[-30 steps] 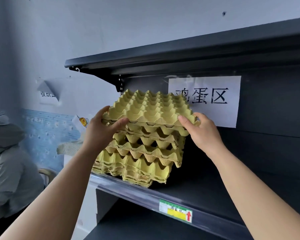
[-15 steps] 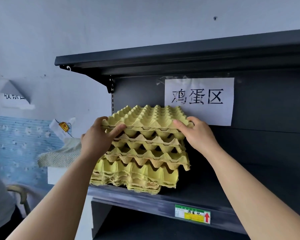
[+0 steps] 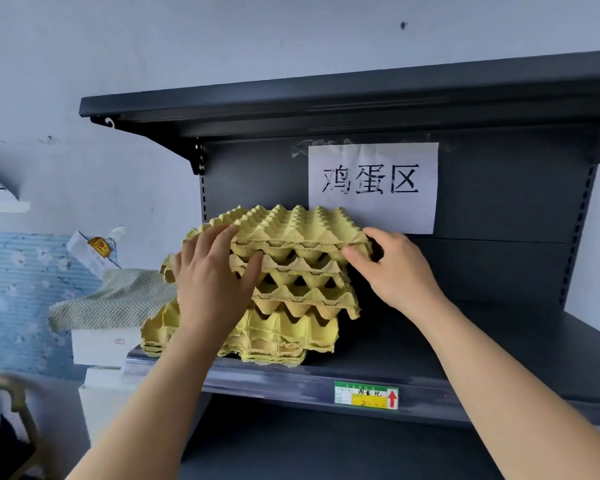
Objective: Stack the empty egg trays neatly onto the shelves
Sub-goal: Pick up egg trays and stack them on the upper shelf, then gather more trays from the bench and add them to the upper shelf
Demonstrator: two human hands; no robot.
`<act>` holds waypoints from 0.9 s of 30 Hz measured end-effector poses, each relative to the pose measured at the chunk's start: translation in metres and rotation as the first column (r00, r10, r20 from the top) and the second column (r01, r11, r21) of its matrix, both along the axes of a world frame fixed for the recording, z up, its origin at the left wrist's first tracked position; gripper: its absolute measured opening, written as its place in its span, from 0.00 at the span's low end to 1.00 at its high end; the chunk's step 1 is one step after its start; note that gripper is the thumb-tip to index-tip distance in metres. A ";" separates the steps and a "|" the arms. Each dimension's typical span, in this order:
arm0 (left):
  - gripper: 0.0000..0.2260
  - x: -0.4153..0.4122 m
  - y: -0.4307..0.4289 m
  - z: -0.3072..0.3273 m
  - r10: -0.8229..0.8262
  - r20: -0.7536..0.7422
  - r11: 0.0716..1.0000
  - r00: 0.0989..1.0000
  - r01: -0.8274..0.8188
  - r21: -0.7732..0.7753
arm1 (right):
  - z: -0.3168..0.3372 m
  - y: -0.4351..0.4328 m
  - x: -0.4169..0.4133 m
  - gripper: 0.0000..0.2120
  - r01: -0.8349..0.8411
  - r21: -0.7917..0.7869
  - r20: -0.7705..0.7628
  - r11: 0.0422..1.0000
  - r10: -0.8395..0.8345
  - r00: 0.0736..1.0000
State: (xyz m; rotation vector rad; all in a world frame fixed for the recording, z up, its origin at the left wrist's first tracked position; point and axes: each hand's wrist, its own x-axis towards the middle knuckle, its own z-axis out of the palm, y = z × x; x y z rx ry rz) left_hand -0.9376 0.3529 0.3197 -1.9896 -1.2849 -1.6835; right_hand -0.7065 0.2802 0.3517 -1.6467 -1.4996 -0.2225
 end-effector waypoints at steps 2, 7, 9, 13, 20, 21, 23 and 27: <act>0.23 0.017 -0.016 -0.010 -0.060 -0.054 0.998 0.997 0.061 0.015 | -0.007 -0.018 0.005 0.27 0.006 0.019 0.019 1.000 -0.006 1.000; 0.22 0.076 -0.056 -0.048 -0.250 -0.178 0.968 0.952 0.249 -0.028 | -0.041 -0.080 0.035 0.25 0.076 0.004 0.088 0.997 -0.076 0.993; 0.21 0.106 -0.074 -0.064 -0.314 -0.214 0.949 0.925 0.312 -0.043 | -0.057 -0.107 0.055 0.23 0.146 -0.037 0.099 0.989 -0.142 0.985; 0.21 0.172 -0.111 -0.099 -0.448 -0.267 0.894 0.853 0.431 -0.123 | -0.089 -0.163 0.107 0.22 0.276 -0.112 0.092 0.955 -0.266 0.959; 0.21 0.305 -0.192 -0.153 -0.631 -0.284 0.774 0.722 0.560 -0.295 | -0.146 -0.271 0.225 0.21 0.477 -0.238 0.132 0.846 -0.459 0.879; 0.21 0.325 -0.205 -0.160 -0.650 -0.279 0.757 0.707 0.574 -0.312 | -0.153 -0.287 0.243 0.21 0.495 -0.259 0.142 0.830 -0.474 0.869; 0.21 0.367 -0.230 -0.174 -0.689 -0.269 0.721 0.673 0.599 -0.348 | -0.168 -0.318 0.276 0.21 0.526 -0.305 0.154 0.794 -0.504 0.850; 0.22 0.450 -0.276 -0.206 -0.735 -0.305 0.675 0.606 0.613 -0.410 | -0.200 -0.373 0.340 0.22 0.563 -0.387 0.161 0.730 -0.548 0.821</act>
